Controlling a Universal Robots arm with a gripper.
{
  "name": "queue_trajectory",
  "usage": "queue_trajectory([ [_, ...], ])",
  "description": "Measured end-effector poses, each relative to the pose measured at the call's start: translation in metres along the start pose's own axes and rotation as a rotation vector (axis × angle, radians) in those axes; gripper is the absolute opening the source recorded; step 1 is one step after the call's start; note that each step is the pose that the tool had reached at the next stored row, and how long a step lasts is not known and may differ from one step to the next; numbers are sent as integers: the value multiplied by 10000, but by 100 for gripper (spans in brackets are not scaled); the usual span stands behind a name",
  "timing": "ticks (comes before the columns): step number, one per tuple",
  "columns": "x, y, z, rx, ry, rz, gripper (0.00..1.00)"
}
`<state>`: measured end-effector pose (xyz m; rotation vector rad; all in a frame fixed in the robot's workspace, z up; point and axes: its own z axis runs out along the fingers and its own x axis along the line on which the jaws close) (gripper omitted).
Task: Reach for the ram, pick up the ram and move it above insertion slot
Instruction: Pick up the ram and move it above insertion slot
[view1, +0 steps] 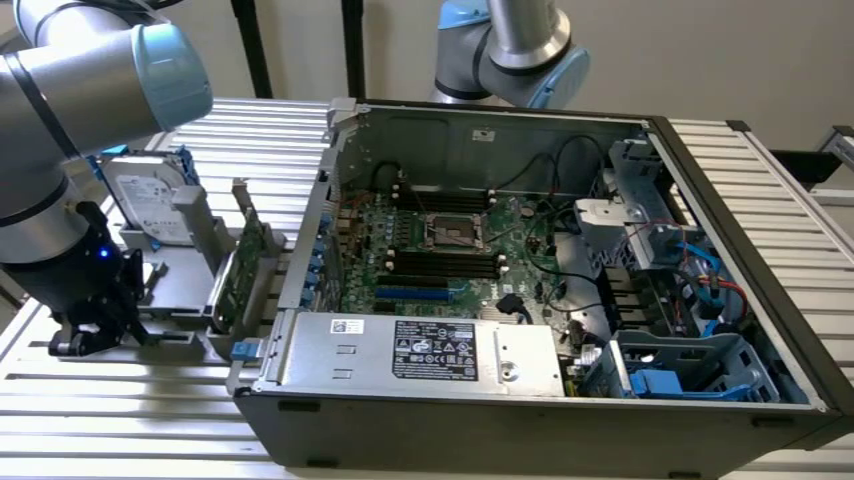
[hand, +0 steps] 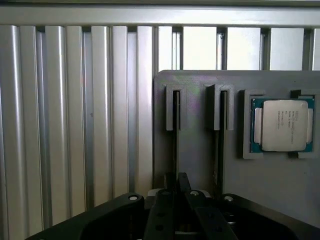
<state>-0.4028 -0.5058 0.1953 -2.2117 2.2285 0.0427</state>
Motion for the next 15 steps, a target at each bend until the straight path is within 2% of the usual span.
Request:
queue_trajectory([
  [4, -1, 1, -33, -9, 0, 1, 14],
  [8, -2, 2, -111, -31, 1, 1, 14],
  [15, -8, 3, -391, -122, 0, 3, 14],
])
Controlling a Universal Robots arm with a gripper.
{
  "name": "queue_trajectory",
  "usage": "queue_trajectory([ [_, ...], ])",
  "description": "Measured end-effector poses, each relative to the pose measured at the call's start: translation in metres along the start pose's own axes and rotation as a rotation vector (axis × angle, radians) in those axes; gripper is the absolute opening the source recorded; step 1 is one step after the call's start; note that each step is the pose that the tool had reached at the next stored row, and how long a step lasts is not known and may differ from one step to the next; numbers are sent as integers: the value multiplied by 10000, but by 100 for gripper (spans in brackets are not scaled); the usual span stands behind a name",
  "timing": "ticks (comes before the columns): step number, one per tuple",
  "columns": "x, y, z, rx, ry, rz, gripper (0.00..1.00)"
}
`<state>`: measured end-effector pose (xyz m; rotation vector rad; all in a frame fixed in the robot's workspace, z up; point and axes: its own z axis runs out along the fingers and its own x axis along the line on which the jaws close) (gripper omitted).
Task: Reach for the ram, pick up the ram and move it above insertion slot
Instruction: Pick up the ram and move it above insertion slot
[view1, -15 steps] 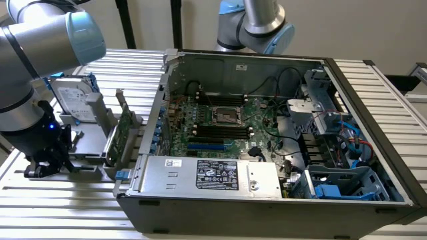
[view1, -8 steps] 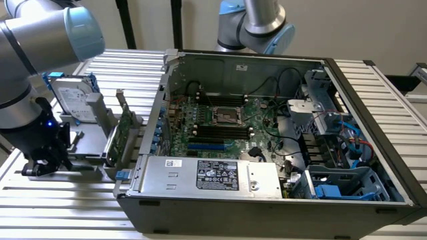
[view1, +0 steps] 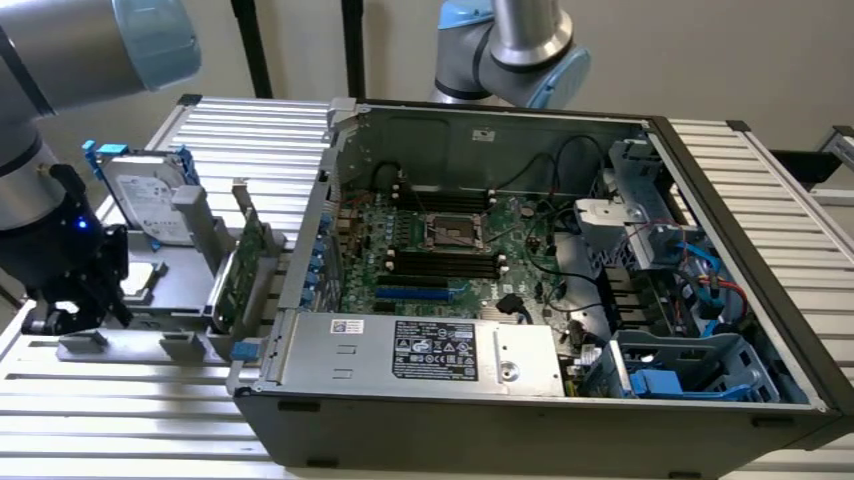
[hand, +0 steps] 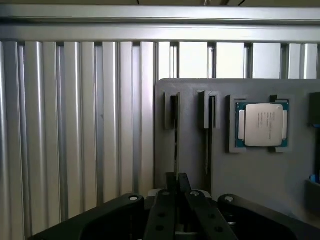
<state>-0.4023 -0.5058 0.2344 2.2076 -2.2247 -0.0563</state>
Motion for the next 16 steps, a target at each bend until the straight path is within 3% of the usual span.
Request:
queue_trajectory([
  [8, -8, -74, -366, -41, 2, 0, 14],
  [16, -17, -346, -738, -75, -43, -34, 14],
])
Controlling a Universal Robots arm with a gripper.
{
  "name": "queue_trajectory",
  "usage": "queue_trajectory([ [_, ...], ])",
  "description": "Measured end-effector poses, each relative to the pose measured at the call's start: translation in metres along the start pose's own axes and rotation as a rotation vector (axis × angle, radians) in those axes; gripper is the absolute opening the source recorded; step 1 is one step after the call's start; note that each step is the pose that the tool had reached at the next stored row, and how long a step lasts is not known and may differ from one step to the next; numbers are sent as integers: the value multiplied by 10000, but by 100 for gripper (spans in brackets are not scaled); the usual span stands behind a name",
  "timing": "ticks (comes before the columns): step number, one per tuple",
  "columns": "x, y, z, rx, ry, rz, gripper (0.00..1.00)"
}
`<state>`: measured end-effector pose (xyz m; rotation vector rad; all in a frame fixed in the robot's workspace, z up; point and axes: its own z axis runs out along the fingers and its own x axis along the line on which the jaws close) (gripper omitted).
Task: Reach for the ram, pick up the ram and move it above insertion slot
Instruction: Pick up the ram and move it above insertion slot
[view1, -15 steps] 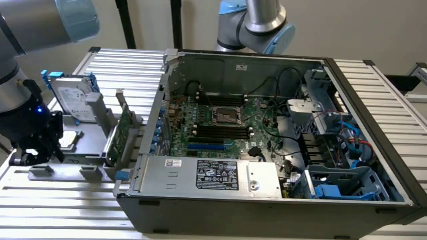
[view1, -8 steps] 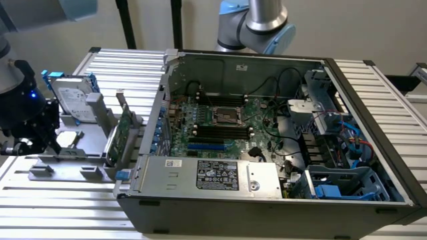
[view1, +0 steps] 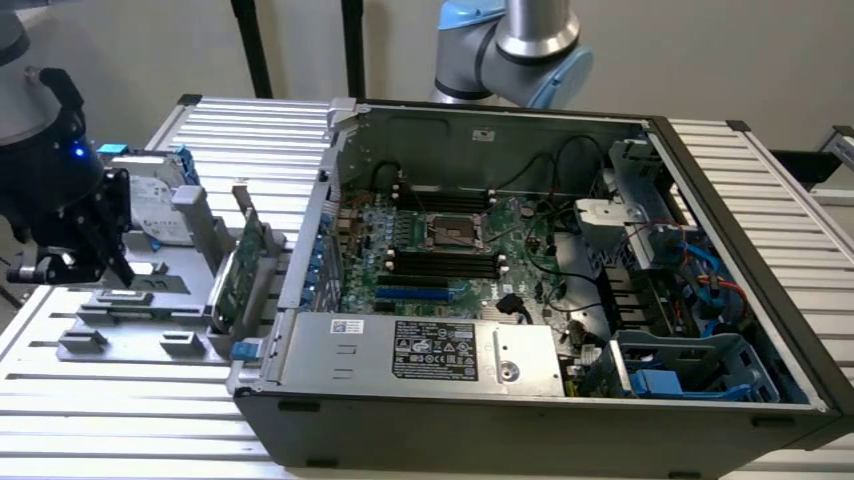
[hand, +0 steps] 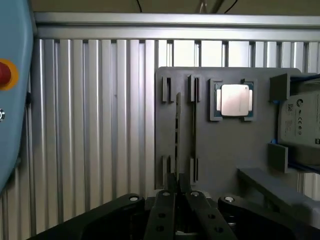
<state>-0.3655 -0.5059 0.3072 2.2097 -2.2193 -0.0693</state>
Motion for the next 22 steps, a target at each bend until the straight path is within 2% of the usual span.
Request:
queue_trajectory([
  [10, -14, -354, -466, -49, -100, -73, 14],
  [16, -21, -567, -743, -102, -161, -135, 14],
  [19, -24, -669, -840, -127, -198, -157, 14],
  [22, -26, -784, -892, -142, -258, -168, 14],
])
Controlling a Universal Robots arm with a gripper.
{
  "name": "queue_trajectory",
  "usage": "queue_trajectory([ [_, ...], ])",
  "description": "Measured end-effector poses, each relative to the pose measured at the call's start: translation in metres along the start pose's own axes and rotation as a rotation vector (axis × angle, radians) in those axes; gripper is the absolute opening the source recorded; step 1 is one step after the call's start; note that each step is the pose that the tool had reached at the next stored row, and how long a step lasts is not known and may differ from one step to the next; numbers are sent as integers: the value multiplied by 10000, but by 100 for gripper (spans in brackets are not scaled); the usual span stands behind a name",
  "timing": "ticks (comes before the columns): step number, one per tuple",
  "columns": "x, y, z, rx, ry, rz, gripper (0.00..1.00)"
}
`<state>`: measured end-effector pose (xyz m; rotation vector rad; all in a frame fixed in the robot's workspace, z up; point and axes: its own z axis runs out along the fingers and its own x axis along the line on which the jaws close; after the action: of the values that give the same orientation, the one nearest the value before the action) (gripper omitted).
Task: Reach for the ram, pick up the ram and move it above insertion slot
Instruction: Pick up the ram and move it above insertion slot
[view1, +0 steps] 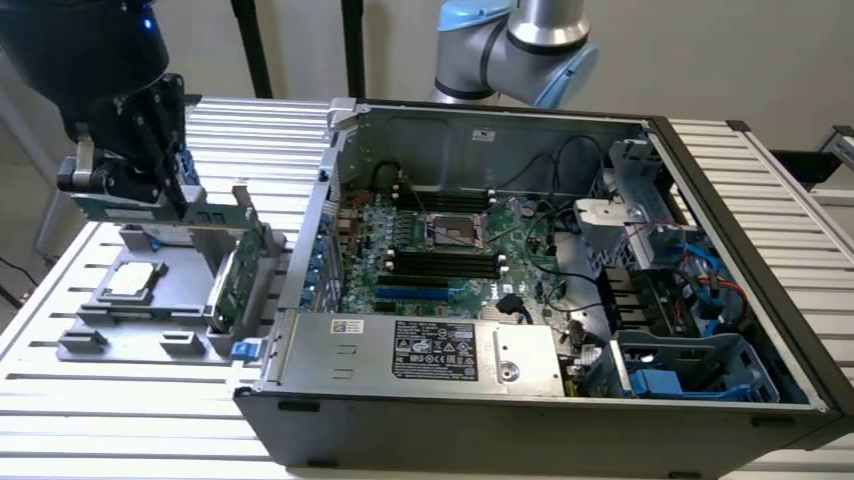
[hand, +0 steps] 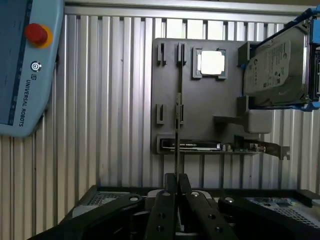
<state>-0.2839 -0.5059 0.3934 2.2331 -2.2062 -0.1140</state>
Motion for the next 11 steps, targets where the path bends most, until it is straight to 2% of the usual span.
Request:
queue_trajectory([
  [7, 3, -317, -21, 3, -331, -18, 14],
  [11, 5, -496, -31, 4, -494, -27, 14],
])
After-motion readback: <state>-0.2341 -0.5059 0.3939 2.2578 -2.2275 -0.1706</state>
